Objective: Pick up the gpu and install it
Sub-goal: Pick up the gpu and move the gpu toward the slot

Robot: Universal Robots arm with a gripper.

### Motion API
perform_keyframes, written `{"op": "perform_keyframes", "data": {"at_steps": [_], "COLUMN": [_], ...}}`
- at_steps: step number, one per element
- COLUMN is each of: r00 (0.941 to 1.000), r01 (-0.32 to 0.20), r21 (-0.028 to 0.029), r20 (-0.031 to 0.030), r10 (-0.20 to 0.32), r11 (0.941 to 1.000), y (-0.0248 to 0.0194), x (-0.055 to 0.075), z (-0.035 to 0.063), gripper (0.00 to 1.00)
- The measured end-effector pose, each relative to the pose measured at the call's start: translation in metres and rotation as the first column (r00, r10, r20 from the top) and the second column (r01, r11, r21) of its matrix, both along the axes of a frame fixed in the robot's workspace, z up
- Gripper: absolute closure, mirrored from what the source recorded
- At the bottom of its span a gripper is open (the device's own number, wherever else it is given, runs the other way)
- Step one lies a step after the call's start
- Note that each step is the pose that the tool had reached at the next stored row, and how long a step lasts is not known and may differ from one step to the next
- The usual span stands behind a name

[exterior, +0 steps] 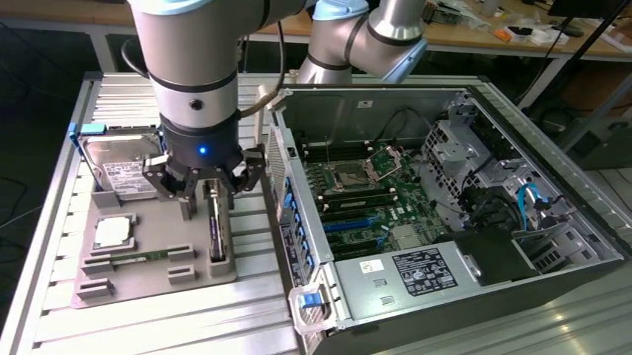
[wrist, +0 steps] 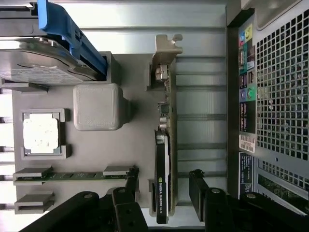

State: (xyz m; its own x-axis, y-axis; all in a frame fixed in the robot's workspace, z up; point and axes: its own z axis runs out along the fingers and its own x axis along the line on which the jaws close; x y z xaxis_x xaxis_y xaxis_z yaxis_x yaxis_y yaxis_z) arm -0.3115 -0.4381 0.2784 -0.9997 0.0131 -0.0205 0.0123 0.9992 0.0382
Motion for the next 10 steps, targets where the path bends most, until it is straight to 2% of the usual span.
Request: {"op": "perform_keyframes", "data": {"at_steps": [6, 10], "r00": [0.9992, 0.9985], "r01": [0.040, 0.055], "r21": [0.0000, -0.0007], "r20": [-0.0001, -0.0020], "r10": [-0.040, -0.055], "r11": [0.9992, 0.9985], "y": [0.0000, 0.0034], "x": [0.001, 0.002], "z": [-0.0141, -0.0208], "gripper": [0.46, 0.46]}}
